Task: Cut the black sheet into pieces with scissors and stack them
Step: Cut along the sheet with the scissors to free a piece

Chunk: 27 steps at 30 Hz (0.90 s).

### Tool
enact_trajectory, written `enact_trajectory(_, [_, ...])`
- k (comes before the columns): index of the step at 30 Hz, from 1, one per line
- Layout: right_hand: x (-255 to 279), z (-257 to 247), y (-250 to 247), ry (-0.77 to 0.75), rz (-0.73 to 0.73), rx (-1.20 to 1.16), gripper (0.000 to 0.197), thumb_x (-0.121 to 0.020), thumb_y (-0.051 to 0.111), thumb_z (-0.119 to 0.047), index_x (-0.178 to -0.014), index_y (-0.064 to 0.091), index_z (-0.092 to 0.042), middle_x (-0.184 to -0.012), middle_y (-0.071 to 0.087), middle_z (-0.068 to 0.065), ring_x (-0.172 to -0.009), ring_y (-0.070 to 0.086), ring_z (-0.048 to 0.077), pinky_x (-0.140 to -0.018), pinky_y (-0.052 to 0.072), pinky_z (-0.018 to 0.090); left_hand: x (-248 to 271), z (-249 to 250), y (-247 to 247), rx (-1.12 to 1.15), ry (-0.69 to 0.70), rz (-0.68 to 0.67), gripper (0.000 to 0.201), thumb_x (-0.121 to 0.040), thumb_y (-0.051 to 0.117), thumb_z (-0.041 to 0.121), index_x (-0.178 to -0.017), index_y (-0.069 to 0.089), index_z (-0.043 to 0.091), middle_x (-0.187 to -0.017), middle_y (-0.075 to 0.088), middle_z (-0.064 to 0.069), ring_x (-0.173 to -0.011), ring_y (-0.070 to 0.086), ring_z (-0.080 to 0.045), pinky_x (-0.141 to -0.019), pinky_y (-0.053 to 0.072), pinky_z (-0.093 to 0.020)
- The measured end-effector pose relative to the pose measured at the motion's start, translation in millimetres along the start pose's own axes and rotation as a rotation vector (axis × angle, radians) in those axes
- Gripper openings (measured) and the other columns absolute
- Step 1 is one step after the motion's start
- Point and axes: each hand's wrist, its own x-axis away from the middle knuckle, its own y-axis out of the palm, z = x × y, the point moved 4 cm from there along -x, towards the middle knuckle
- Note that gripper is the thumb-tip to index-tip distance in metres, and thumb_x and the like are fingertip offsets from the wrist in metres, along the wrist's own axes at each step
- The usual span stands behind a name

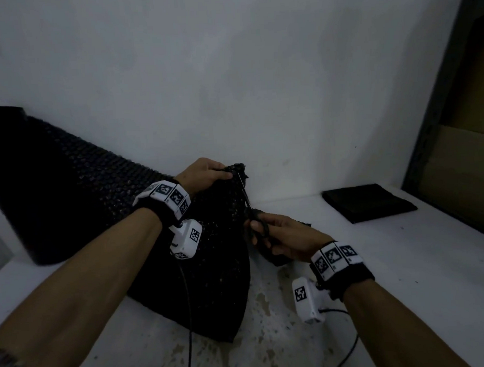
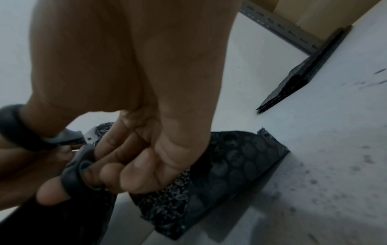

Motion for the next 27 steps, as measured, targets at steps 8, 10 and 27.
enact_trajectory(8, [-2,1,5,-0.039,0.013,0.023,0.019,-0.097,0.063,-0.033,-0.107,0.065,-0.016,-0.084,0.059,0.005,-0.063,0.041,0.011,-0.048,0.026,0.02,7,6,7,0.047,0.007,-0.023,0.015,-0.092,0.07,0.014,-0.093,0.076,0.001,-0.083,0.074,-0.011,-0.072,0.067,-0.021,-0.072,0.052,-0.028])
enact_trajectory(10, [-3,3,6,-0.059,0.011,0.037,0.017,-0.097,0.063,-0.031,-0.105,0.064,-0.016,-0.08,0.058,0.003,-0.062,0.04,0.011,-0.049,0.026,0.02,6,4,7,0.032,0.0,-0.018,0.018,-0.091,0.07,0.014,-0.097,0.076,-0.002,-0.08,0.072,-0.003,-0.07,0.065,-0.017,-0.072,0.05,-0.026])
enact_trajectory(27, [-3,-5,3,-0.038,0.044,0.037,0.016,-0.097,0.063,-0.029,-0.106,0.066,-0.016,-0.082,0.059,0.005,-0.062,0.044,0.01,-0.054,0.024,0.025,6,1,15,0.056,0.006,-0.106,0.022,-0.091,0.068,0.009,-0.097,0.071,-0.012,-0.092,0.068,-0.03,-0.074,0.062,-0.028,-0.068,0.049,-0.029])
